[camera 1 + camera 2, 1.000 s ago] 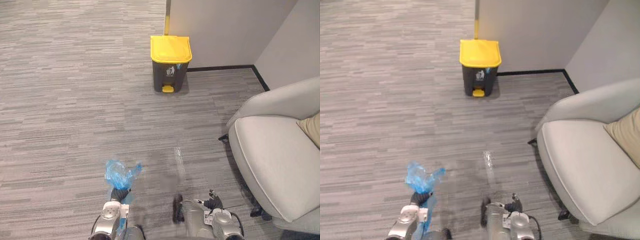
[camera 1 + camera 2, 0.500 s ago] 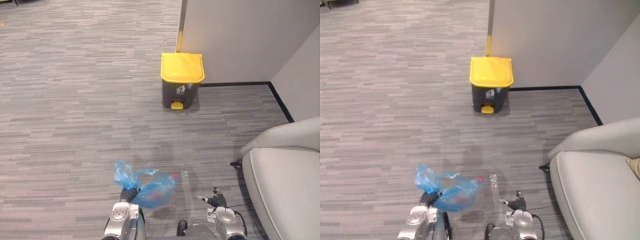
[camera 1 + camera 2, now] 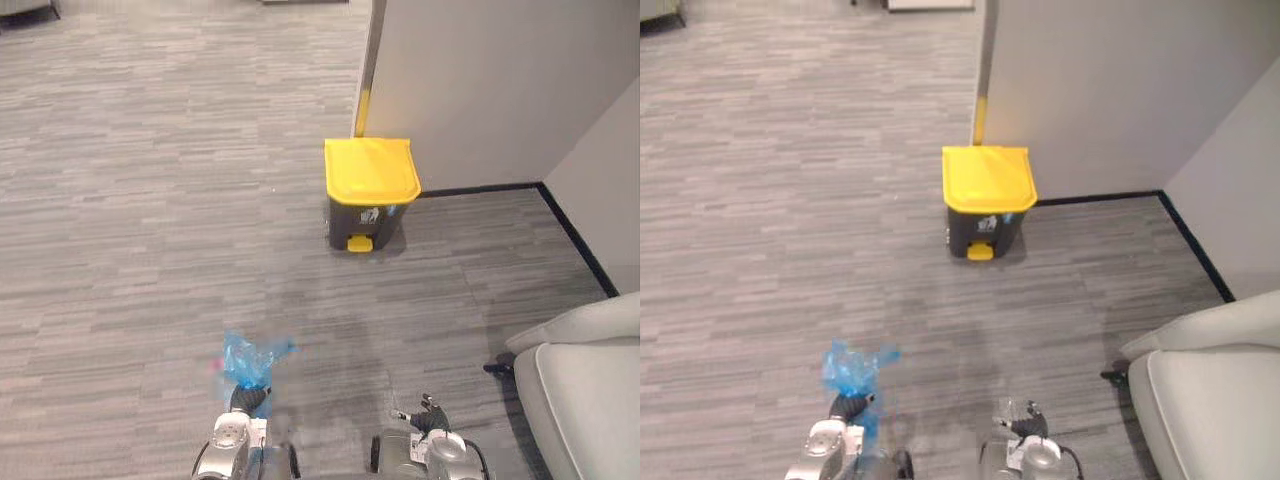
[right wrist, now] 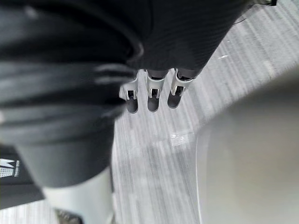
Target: Gather rubbish on tea table into small bin, then transfer packed bag to large trash can.
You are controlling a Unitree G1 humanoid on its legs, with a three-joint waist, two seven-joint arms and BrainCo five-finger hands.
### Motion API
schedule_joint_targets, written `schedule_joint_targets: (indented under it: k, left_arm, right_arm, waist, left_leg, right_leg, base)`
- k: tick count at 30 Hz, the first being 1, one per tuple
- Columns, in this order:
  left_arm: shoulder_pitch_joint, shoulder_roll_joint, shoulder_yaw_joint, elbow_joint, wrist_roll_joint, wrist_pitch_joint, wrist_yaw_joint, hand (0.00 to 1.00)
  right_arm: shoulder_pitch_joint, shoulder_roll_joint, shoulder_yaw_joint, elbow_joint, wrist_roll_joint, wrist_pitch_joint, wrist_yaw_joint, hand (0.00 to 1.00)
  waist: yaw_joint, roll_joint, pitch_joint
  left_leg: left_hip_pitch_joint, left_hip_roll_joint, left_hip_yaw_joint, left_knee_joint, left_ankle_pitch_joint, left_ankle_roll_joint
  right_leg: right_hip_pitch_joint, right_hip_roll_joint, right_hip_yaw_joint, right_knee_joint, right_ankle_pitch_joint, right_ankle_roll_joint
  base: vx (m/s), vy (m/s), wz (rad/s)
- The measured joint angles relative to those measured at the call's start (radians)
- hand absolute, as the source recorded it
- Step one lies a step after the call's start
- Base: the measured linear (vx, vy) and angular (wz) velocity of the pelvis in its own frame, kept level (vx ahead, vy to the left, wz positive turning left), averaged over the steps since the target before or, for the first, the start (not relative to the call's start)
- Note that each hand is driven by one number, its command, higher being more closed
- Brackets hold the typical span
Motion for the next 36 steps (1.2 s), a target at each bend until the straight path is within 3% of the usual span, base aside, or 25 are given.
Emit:
schedule_joint_targets:
  k: [1,2,3,6,7,9,10,12,14,17,18,19,21,23,25,27,28,30,33,34,35,36]
  left_arm:
    - [-0.001,0.008,-0.002,0.002,0.000,-0.001,0.000,1.00]
    - [-0.001,0.016,-0.003,0.018,0.000,-0.001,-0.001,1.00]
    - [-0.011,0.002,-0.005,0.049,0.001,0.000,-0.002,1.00]
    - [-0.010,-0.007,-0.001,0.066,0.001,-0.001,-0.002,1.00]
    - [-0.010,-0.012,0.001,0.063,0.001,0.000,-0.003,1.00]
    - [-0.007,-0.044,0.015,0.028,0.001,-0.002,-0.006,1.00]
    - [0.003,-0.060,0.022,0.003,0.001,-0.003,-0.010,1.00]
    - [0.023,-0.079,0.022,-0.031,0.000,-0.003,-0.022,1.00]
    - [0.046,-0.080,0.025,-0.038,0.000,0.000,-0.026,1.00]
    - [0.044,-0.082,0.030,-0.039,0.000,0.004,-0.027,1.00]
    - [0.043,-0.084,0.027,-0.036,0.001,0.003,-0.027,1.00]
    - [0.036,-0.080,0.026,-0.017,0.001,0.003,-0.028,1.00]
    - [0.022,-0.056,0.017,0.004,0.002,0.004,-0.028,1.00]
    - [0.007,-0.043,-0.005,0.010,0.002,0.003,-0.028,1.00]
    - [0.011,-0.034,-0.013,0.014,0.001,0.004,-0.030,1.00]
    - [0.018,-0.020,-0.025,0.014,0.001,0.004,-0.029,1.00]
    - [0.018,-0.014,-0.039,0.014,0.001,0.005,-0.027,1.00]
    - [0.015,0.002,-0.039,0.020,0.001,0.007,-0.022,1.00]
    - [0.012,0.002,-0.038,0.021,0.000,0.009,-0.020,1.00]
    - [0.014,0.004,-0.038,0.021,0.000,0.008,-0.020,1.00]
    - [0.019,0.019,-0.038,0.022,0.000,0.006,-0.020,1.00]
    - [0.010,0.001,-0.039,0.051,0.001,0.008,-0.019,1.00]
  right_arm:
    - [-0.002,0.000,0.005,0.004,0.000,0.000,0.000,0.00]
    - [0.005,-0.010,0.006,0.014,0.000,0.000,-0.001,0.00]
    - [-0.002,-0.031,0.002,0.030,-0.001,0.002,-0.001,0.00]
    - [-0.001,-0.040,-0.037,0.029,-0.001,0.001,-0.002,0.00]
    - [0.009,-0.038,-0.044,0.026,-0.001,0.002,-0.002,0.00]
    - [0.037,-0.031,-0.027,0.013,0.000,0.003,-0.002,0.00]
    - [0.043,-0.030,-0.013,0.001,0.001,0.003,-0.002,0.00]
    - [0.043,-0.017,0.000,-0.022,0.003,0.001,-0.002,0.00]
    - [0.043,0.003,-0.006,-0.033,0.011,0.001,-0.002,0.00]
    - [0.045,0.010,-0.031,-0.040,0.011,0.003,-0.002,0.00]
    - [0.046,0.005,-0.044,-0.029,0.011,0.003,-0.003,0.00]
    - [0.043,0.002,-0.046,0.008,0.011,0.007,-0.005,0.00]
    - [0.046,0.006,-0.047,0.024,0.010,0.011,-0.003,0.00]
    - [0.039,0.006,-0.051,0.026,0.010,0.012,-0.002,0.00]
    - [0.025,0.007,-0.050,0.026,0.008,0.010,0.000,0.00]
    - [0.021,0.009,-0.044,0.025,0.006,0.009,0.001,0.00]
    - [0.023,0.009,-0.040,0.025,0.005,0.009,0.002,0.00]
    - [0.025,0.006,-0.039,0.017,0.001,0.010,0.006,0.00]
    - [0.018,-0.011,-0.033,0.018,-0.001,0.007,0.006,0.00]
    - [0.016,-0.011,-0.032,0.022,-0.001,0.007,0.006,0.00]
    - [0.023,-0.007,-0.029,0.025,-0.001,0.008,0.006,0.00]
    - [0.021,-0.023,-0.034,0.043,-0.002,0.010,0.006,0.00]
  waist:
    - [-0.006,-0.010,-0.002]
    - [-0.019,-0.027,-0.004]
    - [-0.017,0.006,-0.006]
    - [-0.022,0.035,-0.005]
    - [-0.023,0.037,-0.003]
    - [-0.017,0.037,-0.001]
    - [-0.007,0.039,-0.001]
    - [0.005,0.038,0.000]
    - [0.020,0.027,0.002]
    - [0.041,0.017,0.004]
    - [0.040,0.027,-0.005]
    - [0.044,0.006,-0.009]
    - [0.031,-0.022,-0.029]
    - [0.035,-0.024,-0.031]
    - [0.035,-0.016,-0.027]
    - [0.035,-0.010,-0.024]
    - [0.032,-0.008,-0.024]
    - [0.030,0.001,-0.018]
    - [0.016,0.012,-0.012]
    - [0.013,0.010,-0.013]
    - [0.008,-0.019,-0.027]
    - [0.002,0.016,-0.025]
  left_leg:
    - [0.018,-0.002,-0.006,-0.016,-0.007,-0.017]
    - [0.051,-0.016,-0.037,-0.039,-0.018,-0.039]
    - [0.060,0.009,-0.071,-0.050,-0.015,-0.034]
    - [0.058,0.038,-0.144,0.038,0.006,-0.046]
    - [0.038,0.053,-0.148,0.124,0.013,-0.057]
    - [-0.102,0.107,-0.173,0.518,0.093,-0.116]
    - [-0.156,0.131,-0.165,0.652,0.083,-0.115]
    - [-0.281,0.154,-0.131,0.811,0.031,-0.077]
    - [-0.354,0.150,-0.077,0.756,-0.003,-0.048]
    - [-0.396,0.084,-0.063,0.404,0.013,-0.039]
    - [-0.386,0.043,-0.093,0.208,0.098,-0.051]
    - [-0.359,0.006,-0.087,0.158,0.201,-0.026]
    - [-0.353,-0.043,-0.074,0.150,0.176,0.008]
    - [-0.335,-0.059,-0.054,0.164,0.138,0.030]
    - [-0.273,-0.062,-0.028,0.152,0.099,0.038]
    - [-0.187,-0.066,-0.006,0.114,0.074,0.051]
    - [-0.164,-0.066,-0.006,0.106,0.063,0.054]
    - [-0.102,-0.062,-0.007,0.078,0.041,0.054]
    - [-0.032,-0.039,-0.026,0.041,0.026,0.031]
    - [-0.022,-0.037,-0.033,0.035,0.021,0.020]
    - [-0.020,-0.057,-0.053,0.037,0.008,-0.008]
    - [-0.013,-0.027,-0.088,0.030,-0.001,-0.022]
  right_leg:
    - [-0.013,0.010,-0.004,-0.120,0.054,0.002]
    - [0.002,0.015,-0.011,-0.234,0.207,-0.058]
    - [0.020,0.040,-0.022,-0.233,0.198,-0.057]
    - [0.041,0.055,-0.045,-0.169,0.099,-0.089]
    - [0.079,0.062,-0.055,-0.181,0.086,-0.092]
    - [0.213,0.078,-0.078,-0.267,0.067,-0.108]
    - [0.252,0.087,-0.076,-0.290,0.057,-0.120]
    - [0.326,0.098,-0.058,-0.329,0.024,-0.133]
    - [0.378,0.094,-0.020,-0.362,0.017,-0.124]
    - [0.426,0.059,0.022,-0.393,0.002,-0.075]
    - [0.437,0.049,0.036,-0.406,-0.011,-0.048]
    - [0.452,0.032,0.078,-0.424,-0.017,-0.018]
    - [0.466,-0.015,0.098,-0.454,-0.004,-0.002]
    - [0.462,-0.036,0.125,-0.414,0.001,0.010]
    - [0.424,-0.041,0.160,-0.270,0.017,0.043]
    - [0.310,-0.045,0.182,0.034,0.058,0.129]
    - [0.266,-0.046,0.175,0.123,0.053,0.136]
    - [0.161,-0.045,0.113,0.249,-0.001,0.059]
    - [0.090,-0.015,0.034,0.092,-0.031,0.014]
    - [0.081,-0.007,0.025,-0.005,-0.013,0.009]
    - [0.088,-0.004,0.026,-0.182,0.122,-0.041]
    - [0.114,0.020,0.004,-0.191,0.110,-0.053]
  base:
    - [0.40,-0.182,0.33]
    - [0.52,-0.220,0.21]
    - [0.45,-0.182,0.04]
    - [0.47,-0.226,0.00]
    - [0.39,-0.179,0.39]
    - [0.40,-0.149,0.31]
    - [0.26,-0.047,-0.06]
    - [0.26,0.019,-0.26]
    - [0.34,0.076,-0.51]
    - [0.33,0.169,-0.45]
    - [0.40,0.260,-0.34]
    - [0.51,0.300,-0.21]
    - [0.51,0.271,0.07]
    - [0.38,0.194,-0.11]
    - [0.29,0.136,-0.40]
    - [0.31,0.108,-0.31]
    - [0.27,0.060,-0.10]
    - [0.24,-0.006,-0.06]
    - [0.30,-0.126,0.17]
    - [0.29,-0.183,0.36]
    - [0.30,-0.155,0.29]
    - [0.36,-0.175,0.19]
